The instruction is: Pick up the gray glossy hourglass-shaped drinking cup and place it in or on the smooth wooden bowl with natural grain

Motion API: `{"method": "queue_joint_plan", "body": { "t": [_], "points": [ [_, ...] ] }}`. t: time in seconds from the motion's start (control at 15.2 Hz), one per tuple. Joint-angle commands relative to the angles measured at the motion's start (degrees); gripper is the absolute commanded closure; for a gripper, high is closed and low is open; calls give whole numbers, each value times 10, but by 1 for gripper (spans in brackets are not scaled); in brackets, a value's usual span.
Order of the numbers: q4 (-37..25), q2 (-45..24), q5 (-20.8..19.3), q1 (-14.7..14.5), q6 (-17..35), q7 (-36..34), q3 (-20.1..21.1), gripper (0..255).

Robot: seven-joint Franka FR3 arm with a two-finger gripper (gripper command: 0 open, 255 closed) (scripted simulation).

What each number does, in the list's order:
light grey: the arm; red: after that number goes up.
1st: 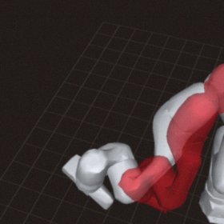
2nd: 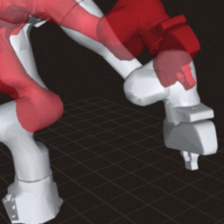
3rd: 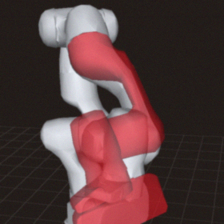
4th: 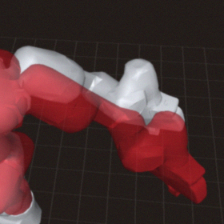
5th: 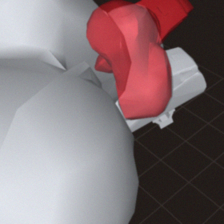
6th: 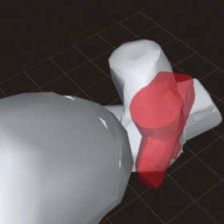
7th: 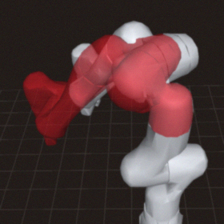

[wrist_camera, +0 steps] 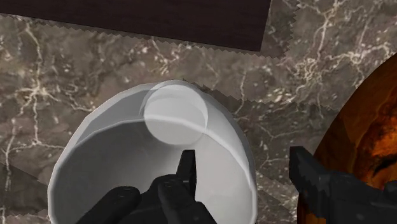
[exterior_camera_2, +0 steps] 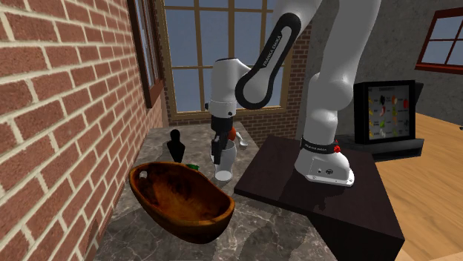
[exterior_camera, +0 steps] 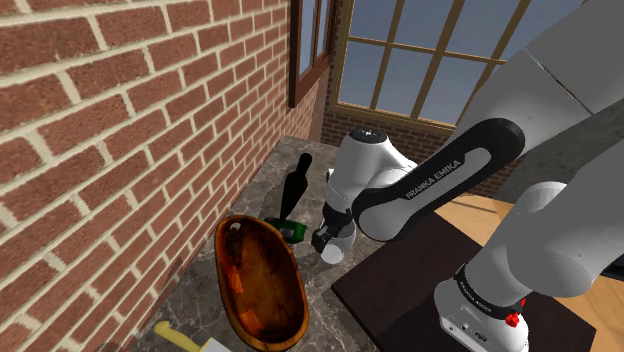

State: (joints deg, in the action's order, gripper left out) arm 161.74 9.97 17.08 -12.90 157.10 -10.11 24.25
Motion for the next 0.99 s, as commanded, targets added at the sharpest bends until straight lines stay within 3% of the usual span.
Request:
{"method": "queue_joint_plan", "body": {
  "t": [0.0,0.53,0.92],
  "points": [
    [0,0,0,0,0,0,0,255],
    [0,0,0,0,0,0,0,255],
    [-8,61,10,-7,-69,5,-9,255]
  ]
}}
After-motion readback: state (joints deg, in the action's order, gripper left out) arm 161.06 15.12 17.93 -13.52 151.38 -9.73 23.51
